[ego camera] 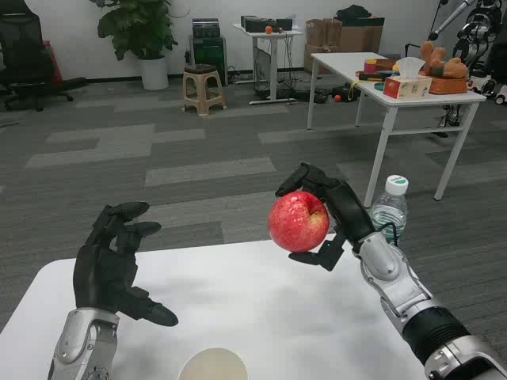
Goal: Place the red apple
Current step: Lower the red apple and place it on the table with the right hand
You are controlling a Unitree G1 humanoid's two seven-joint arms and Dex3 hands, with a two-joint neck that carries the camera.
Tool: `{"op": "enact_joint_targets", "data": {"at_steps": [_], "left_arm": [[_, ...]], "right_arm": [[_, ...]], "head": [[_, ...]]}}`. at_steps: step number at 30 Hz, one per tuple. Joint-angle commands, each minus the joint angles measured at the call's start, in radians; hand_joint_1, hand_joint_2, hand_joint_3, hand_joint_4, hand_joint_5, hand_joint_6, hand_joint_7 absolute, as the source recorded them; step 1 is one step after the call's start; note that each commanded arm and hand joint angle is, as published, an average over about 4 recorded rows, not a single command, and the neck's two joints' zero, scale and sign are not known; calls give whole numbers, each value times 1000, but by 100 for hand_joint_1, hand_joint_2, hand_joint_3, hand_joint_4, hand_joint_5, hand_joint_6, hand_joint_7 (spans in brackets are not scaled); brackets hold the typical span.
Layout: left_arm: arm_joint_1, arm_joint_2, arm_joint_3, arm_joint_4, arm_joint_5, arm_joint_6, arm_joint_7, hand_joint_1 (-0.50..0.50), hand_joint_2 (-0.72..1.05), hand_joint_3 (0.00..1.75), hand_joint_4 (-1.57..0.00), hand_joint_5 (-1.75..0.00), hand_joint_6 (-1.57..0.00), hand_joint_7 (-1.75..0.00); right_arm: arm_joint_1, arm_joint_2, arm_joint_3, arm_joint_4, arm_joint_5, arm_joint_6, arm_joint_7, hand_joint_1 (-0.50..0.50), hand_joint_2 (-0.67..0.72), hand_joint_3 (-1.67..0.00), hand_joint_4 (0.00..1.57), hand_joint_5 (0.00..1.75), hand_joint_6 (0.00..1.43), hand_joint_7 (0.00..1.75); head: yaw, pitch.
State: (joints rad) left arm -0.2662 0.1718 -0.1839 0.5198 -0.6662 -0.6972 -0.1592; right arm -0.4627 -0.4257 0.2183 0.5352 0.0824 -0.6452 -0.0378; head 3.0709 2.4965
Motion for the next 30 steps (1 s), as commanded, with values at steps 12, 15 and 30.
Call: {"op": "enact_joint_targets", "data": {"at_steps": [12,15,30], "left_arm": [[-10,12,-11,30,-26,-13,-5,-48,-37,7,0,-154,-37,-98],[-10,12,-11,30,-26,-14,-5,-48,-37,4,0,-154,-37,-98],[-10,12,-8,31,-29,-15,-5,-48,-37,9,0,-154,-37,-98]], "right_arm": [[7,41,-20,-38,-1,-2,-16,-21,-48,-151,91,165,108,162],[7,41,-20,-39,-1,-2,-16,-21,-48,-151,91,165,108,168],[117,-12,-8,-110,-1,43,-15,-21,-48,-151,89,165,106,164]], "head": [[10,37],[11,30],[27,-28]]}}
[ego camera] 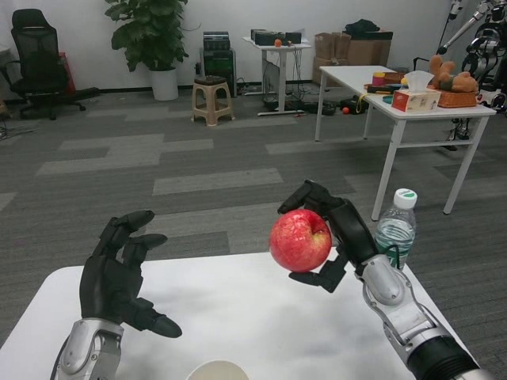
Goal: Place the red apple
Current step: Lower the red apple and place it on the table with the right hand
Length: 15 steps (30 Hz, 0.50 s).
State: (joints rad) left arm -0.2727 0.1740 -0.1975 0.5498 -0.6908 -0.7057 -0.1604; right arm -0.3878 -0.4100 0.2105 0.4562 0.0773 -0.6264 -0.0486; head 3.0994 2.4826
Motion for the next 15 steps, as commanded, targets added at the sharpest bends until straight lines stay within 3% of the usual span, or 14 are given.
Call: {"op": "enact_joint_targets", "data": {"at_steps": [1,5,8,15], "left_arm": [[-3,10,5,1,-6,-6,-4,-48,-37,9,0,-154,-37,-98],[-3,10,3,7,-8,-6,-4,-48,-37,7,0,-154,-37,-98],[-3,11,0,10,-9,-6,-4,-47,-37,4,0,-154,-37,-98],[-3,13,-5,13,-10,-6,-4,-47,-37,4,0,-154,-37,-98]], "right_arm": [[59,-39,9,-43,6,30,-4,-21,-48,-151,88,165,106,162],[123,-83,50,-96,14,45,1,-21,-48,-151,88,165,106,168],[162,-108,70,-126,15,56,8,-21,-48,-151,87,165,104,162],[198,-128,89,-123,-32,89,54,-21,-48,-151,86,165,101,161]], "head": [[-3,-18],[-14,-43],[-22,-57],[-23,-58]]}}
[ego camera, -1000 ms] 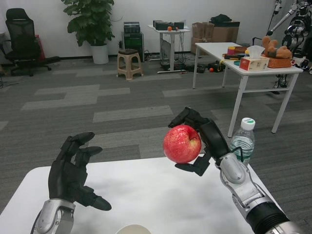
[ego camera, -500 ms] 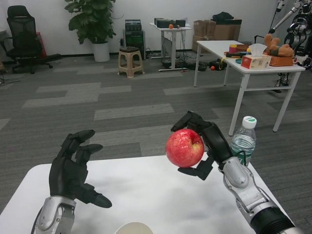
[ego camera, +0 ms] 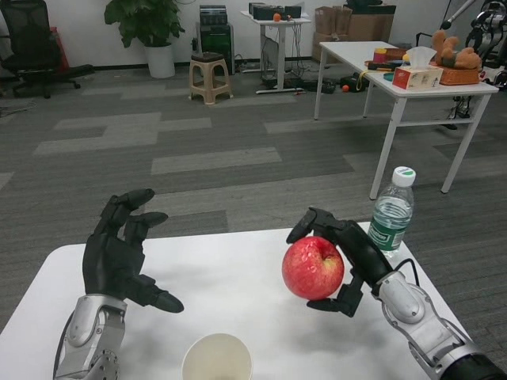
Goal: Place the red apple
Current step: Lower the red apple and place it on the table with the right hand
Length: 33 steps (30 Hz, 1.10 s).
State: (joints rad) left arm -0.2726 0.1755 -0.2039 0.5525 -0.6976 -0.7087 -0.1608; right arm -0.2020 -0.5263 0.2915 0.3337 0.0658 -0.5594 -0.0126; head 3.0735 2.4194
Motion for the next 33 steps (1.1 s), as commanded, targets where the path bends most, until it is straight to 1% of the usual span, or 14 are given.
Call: {"op": "enact_joint_targets", "data": {"at_steps": [1,5,9,11,14,16,19,20,23,25,28,29,32,33], "left_arm": [[-4,12,1,11,-3,-3,-3,-47,-37,2,0,-154,-37,-98],[-4,12,0,14,-3,-3,-3,-47,-37,9,0,-154,-37,-98],[-4,12,-2,15,-3,-3,-3,-46,-37,9,0,-154,-37,-98],[-4,12,-2,15,-3,-3,-3,-46,-37,7,0,-154,-37,-98],[-4,12,-2,15,-3,-3,-3,-46,-37,0,0,-154,-37,-98],[-4,12,-2,15,-3,-3,-3,-46,-37,2,0,-154,-37,-98],[-4,12,-3,15,-3,-3,-3,-47,-37,4,0,-154,-37,-98],[-4,12,-4,15,-3,-3,-3,-47,-37,7,0,-154,-37,-98],[-4,13,-5,15,-3,-3,-3,-46,-37,7,0,-154,-37,-98],[-4,14,-5,15,-4,-3,-3,-46,-37,4,0,-154,-37,-98],[-4,15,-5,15,-5,-4,-3,-46,-37,4,0,-154,-37,-98],[-4,15,-4,15,-5,-4,-3,-46,-37,7,0,-154,-37,-98],[-3,15,-3,15,-6,-5,-3,-46,-37,2,0,-154,-37,-98],[-2,15,-3,15,-6,-5,-3,-46,-37,2,0,-154,-37,-98]], "right_arm": [[13,-11,11,5,-30,27,25,-21,-48,-151,86,165,100,161],[13,6,4,44,-100,55,65,-21,-48,-151,84,165,98,162],[11,34,-12,117,-163,81,117,-21,-48,-151,78,165,95,162],[11,44,-21,138,-182,89,126,-21,-49,-151,75,165,92,166],[12,53,-34,186,-190,94,131,-21,-51,-151,71,165,91,164],[13,59,-41,212,-192,94,131,-21,-49,-151,63,165,86,166],[19,64,-53,225,-193,94,132,-19,-53,-151,40,162,67,168],[23,65,-57,226,-193,94,134,-20,-54,-151,29,158,55,169],[33,66,-68,226,-192,95,140,-25,-51,-151,9,136,30,171],[39,65,-74,226,-192,95,142,-27,-48,-151,7,116,20,164],[43,65,-80,225,-191,95,145,-30,-43,-153,6,90,7,143],[46,64,-81,224,-190,95,148,-31,-41,-155,4,78,4,134],[52,60,-84,219,-187,95,155,-33,-37,-159,1,39,0,106],[54,58,-84,218,-184,95,160,-33,-35,-159,0,29,0,98]], "head": [[4,8],[5,9],[4,9],[1,12],[-1,25],[3,25],[1,23],[1,23],[-1,24],[-1,24],[1,25],[1,25],[3,25],[4,24]]}}
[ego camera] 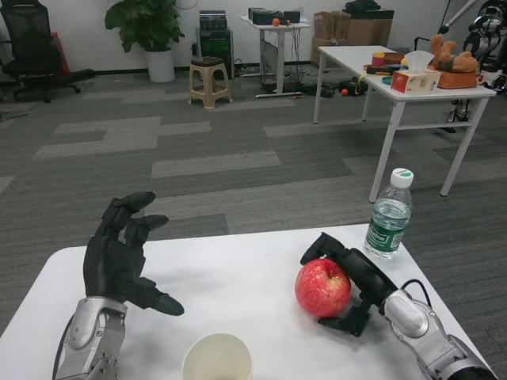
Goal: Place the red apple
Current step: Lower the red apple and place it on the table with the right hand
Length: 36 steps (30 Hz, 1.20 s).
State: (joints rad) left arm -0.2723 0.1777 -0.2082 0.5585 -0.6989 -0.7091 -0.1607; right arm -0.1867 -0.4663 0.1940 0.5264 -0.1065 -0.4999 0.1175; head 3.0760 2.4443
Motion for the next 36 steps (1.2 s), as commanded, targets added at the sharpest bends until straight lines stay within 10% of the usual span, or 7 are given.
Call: {"op": "enact_joint_targets", "data": {"at_steps": [1,21,27,36], "left_arm": [[-2,13,2,8,-5,-4,-3,-46,-37,4,0,-154,-37,-98],[-2,16,3,8,-12,-6,-6,-46,-37,0,0,-154,-37,-98],[-2,19,1,9,-14,-6,-6,-46,-37,9,0,-154,-37,-98],[-2,22,-2,9,-19,-6,-6,-46,-37,4,0,-154,-37,-98]], "right_arm": [[40,-4,14,25,-9,35,35,-34,-35,-159,0,22,0,91],[74,-28,5,-37,29,40,53,-46,-37,-141,0,0,0,7],[76,-34,-1,-75,35,47,67,-46,-27,-71,3,0,0,0],[76,-45,-7,-128,52,47,67,-42,11,-16,3,0,0,0]], "head": [[2,-1],[5,-5],[3,-5],[4,-5]]}}
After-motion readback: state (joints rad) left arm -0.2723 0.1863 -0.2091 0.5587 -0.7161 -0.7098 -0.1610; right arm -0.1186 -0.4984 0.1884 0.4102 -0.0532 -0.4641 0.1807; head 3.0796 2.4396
